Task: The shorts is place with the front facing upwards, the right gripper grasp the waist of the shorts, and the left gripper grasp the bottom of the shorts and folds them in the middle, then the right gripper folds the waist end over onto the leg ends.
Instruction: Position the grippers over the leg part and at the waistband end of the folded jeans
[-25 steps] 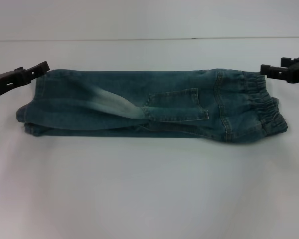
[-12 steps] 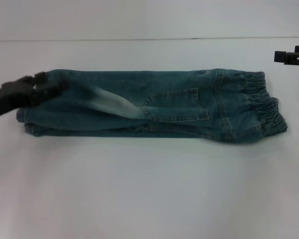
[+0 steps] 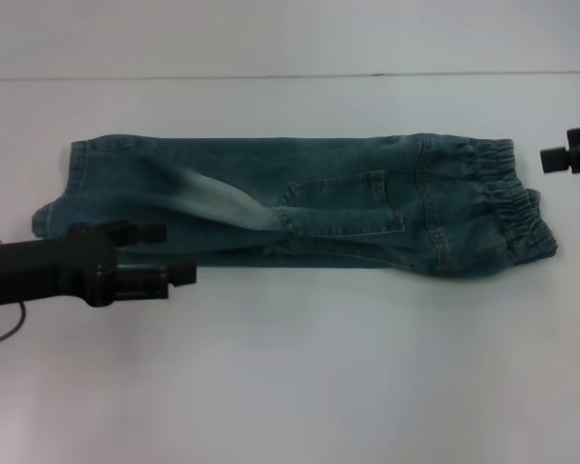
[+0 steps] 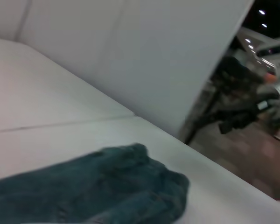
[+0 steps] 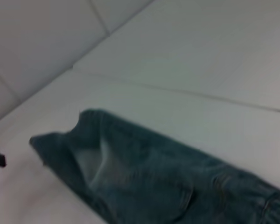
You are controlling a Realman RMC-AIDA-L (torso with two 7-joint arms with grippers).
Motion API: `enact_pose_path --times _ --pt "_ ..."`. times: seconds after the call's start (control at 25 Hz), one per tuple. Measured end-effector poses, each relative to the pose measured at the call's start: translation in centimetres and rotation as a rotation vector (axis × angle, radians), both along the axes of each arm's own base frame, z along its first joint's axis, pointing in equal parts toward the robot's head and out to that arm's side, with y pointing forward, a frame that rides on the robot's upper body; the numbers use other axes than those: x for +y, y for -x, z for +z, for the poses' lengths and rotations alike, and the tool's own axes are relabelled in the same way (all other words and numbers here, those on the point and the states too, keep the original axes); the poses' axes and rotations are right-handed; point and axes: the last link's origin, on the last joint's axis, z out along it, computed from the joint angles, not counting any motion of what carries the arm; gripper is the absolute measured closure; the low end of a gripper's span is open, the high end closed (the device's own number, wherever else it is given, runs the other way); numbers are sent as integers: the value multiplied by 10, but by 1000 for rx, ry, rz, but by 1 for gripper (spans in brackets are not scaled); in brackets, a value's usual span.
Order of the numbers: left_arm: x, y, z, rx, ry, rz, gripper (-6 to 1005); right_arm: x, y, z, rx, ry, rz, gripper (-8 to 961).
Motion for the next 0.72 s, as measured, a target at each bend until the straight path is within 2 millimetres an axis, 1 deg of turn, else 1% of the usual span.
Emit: enact_pose_path --times 0.2,0.44,0.56,0.72 --pt "1 -7 -8 5 29 -24 75 -1 4 -1 -87 71 -20 6" --pt "6 -11 -21 42 47 -29 78 5 -5 -21 -243 110 -59 6" --pt "8 -14 -26 48 57 -28 79 9 -8 -29 -285 103 -73 6" --pt "8 -17 -29 47 66 -32 81 11 -12 -35 -322 103 -85 7"
